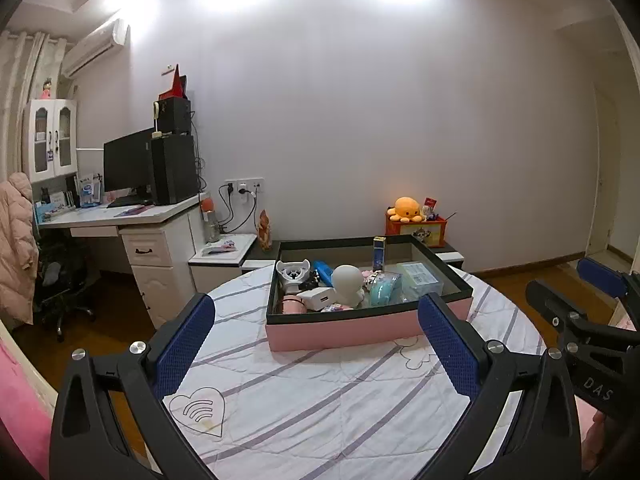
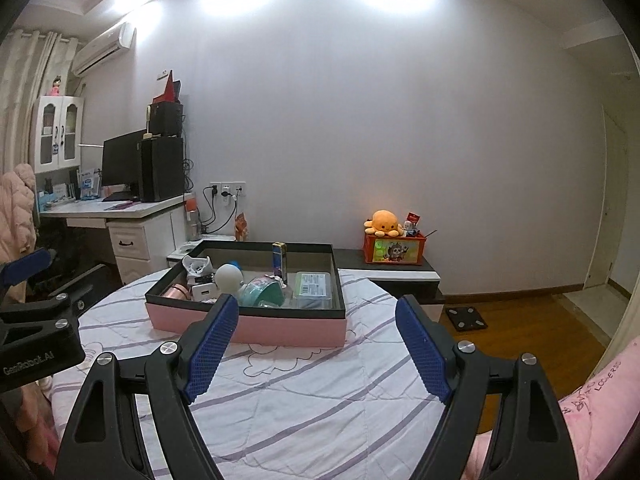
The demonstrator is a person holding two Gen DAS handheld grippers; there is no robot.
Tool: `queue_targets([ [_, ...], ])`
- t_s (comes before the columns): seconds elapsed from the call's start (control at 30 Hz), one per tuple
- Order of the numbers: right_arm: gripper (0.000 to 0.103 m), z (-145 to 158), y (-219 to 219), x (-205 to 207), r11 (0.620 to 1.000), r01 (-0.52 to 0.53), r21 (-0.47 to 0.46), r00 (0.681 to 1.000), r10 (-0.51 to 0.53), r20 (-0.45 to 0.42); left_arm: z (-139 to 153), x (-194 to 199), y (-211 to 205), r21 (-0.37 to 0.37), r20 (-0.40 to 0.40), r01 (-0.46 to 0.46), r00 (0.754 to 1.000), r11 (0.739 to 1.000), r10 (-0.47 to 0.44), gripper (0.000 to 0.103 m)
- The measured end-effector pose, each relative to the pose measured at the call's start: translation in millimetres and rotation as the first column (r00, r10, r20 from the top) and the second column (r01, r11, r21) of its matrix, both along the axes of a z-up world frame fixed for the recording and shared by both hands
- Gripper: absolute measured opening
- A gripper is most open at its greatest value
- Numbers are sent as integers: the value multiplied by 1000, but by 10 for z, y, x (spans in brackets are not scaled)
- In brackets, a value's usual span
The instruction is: Organize rigid objects
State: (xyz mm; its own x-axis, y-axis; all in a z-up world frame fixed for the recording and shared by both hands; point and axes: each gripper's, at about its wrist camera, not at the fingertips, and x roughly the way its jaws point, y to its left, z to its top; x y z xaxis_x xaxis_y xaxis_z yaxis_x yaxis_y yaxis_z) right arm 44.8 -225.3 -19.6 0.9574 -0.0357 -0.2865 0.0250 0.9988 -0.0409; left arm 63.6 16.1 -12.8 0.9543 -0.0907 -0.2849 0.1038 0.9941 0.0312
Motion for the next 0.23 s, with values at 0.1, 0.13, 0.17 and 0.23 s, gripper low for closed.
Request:
queue_targets([
  [0.1,83,-8,27,4,1000,-2,-7,1000,2,-3,-14,38,5,-2,-11,-20,1000,1000,20,103],
  [0.13,83,-10,30,1,1000,-4,-8,1000,4,-3,-17,52,11,-4,-17,-22,1000,1000,22,103],
  [0.17,83,-10,37,5,1000,-7,-9,1000,7,-5,-19,67,16,-5,-21,-28,999,1000,28,103],
  [0.23,83,-12,44,5,1000,-8,-13,1000,8,-9,-19,79,28,0,-22,-61,998,998,61,103],
])
